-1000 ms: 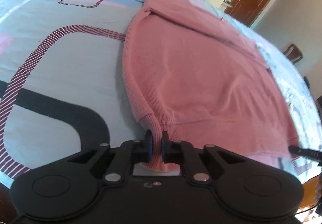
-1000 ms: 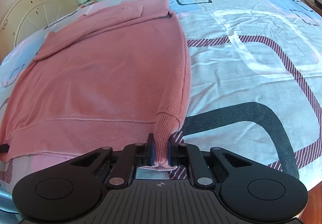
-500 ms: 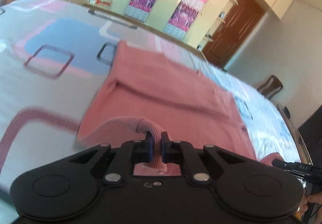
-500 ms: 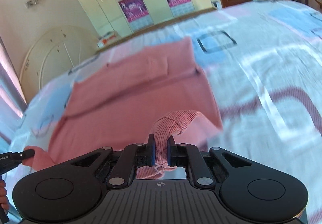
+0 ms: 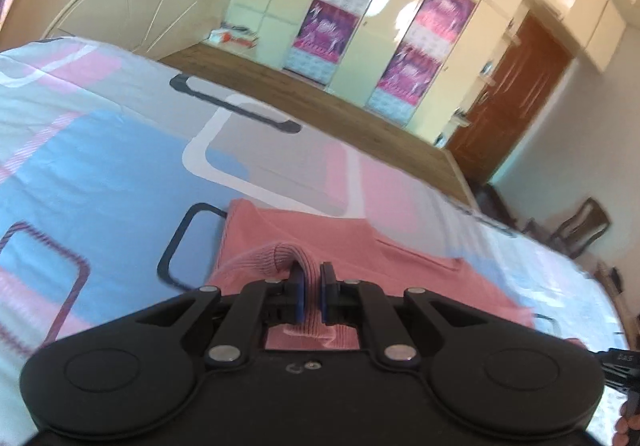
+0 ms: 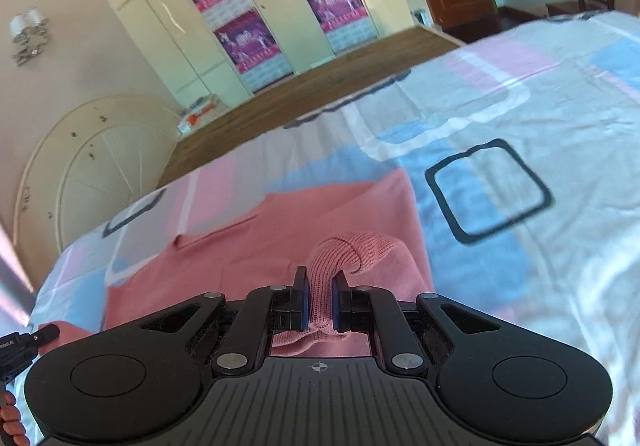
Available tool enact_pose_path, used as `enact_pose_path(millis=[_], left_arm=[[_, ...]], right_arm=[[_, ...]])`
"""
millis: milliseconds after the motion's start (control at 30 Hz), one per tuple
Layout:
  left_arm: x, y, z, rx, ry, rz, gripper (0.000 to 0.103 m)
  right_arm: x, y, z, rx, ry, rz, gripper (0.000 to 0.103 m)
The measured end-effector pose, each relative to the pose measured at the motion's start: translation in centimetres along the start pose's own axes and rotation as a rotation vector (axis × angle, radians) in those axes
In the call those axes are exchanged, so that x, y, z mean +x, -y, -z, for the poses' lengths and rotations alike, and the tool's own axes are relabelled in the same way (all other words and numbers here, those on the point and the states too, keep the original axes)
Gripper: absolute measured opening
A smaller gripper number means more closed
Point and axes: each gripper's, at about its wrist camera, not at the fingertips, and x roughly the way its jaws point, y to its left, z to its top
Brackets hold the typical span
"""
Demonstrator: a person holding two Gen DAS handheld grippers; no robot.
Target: Fold small clothes
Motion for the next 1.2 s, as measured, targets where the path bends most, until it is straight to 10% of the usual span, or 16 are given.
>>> enact_pose_path(millis=[267,400,867,1200], left_arm=[[6.5,-0.5,-0.1,0.088,-0.074,-0.161,0.024],[5.1,-1.3,-0.6,0.129,-0.035,-0.163,0.073],[8.9,0.7,-1.7,0.325,-0.093,-0.062,0.067],[11.9,0.0,-0.9,0.393,-0.2,-0.009,0.016]], right_arm=[[6.4,2.6,-1.9,0.06,-0.075,0.016,0.023],[5.8,3.1,-3.1,0.043,-0.033,0.007,0.049],[9.1,1.7,-3.3,-0.213,-0.075,-0.058,0.065],[11.9,2.0,-2.9,-0.345,-0.149,-0.066,0.06]])
